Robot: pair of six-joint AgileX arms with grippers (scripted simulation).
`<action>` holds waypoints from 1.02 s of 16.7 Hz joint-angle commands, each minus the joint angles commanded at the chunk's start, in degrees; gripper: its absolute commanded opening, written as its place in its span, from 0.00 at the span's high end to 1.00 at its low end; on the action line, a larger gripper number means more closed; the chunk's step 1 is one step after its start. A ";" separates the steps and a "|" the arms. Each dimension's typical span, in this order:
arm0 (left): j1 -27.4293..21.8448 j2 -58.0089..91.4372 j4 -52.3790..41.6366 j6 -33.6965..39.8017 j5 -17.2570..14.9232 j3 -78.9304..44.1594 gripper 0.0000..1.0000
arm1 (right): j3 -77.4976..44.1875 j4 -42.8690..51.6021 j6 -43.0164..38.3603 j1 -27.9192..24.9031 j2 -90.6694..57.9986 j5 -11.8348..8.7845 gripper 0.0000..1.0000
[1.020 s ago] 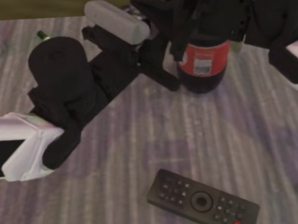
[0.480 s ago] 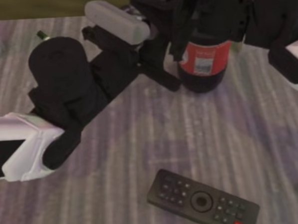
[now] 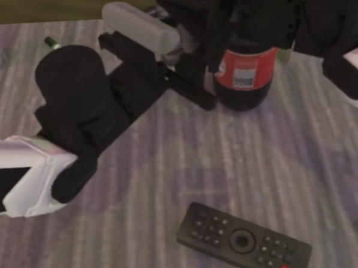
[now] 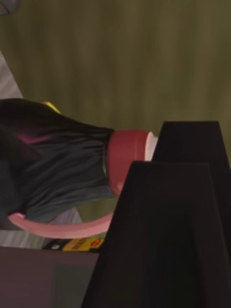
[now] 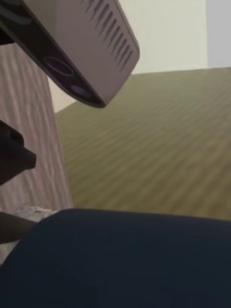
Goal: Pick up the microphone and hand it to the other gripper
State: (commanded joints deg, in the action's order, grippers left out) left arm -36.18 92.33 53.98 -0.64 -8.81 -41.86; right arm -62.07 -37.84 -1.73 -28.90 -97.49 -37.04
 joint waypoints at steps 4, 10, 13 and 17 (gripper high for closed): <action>0.00 0.00 0.00 0.00 0.00 0.00 0.00 | 0.00 0.00 0.00 0.00 0.00 0.00 1.00; 0.18 0.06 -0.02 -0.07 0.05 0.38 0.00 | -0.10 0.02 -0.02 0.21 0.30 -0.01 1.00; 1.52 -4.16 -0.29 -0.06 -0.32 4.44 0.00 | 1.41 -0.29 -0.17 2.11 1.65 -2.21 1.00; 3.38 -13.40 -0.71 0.04 -1.74 13.14 0.00 | 4.27 -0.85 -0.48 5.86 4.16 -6.19 1.00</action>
State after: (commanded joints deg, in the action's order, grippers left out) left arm -32.80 78.93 53.27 -0.60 -10.55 -28.72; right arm -57.80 -38.69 -2.21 -23.04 -93.33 -43.24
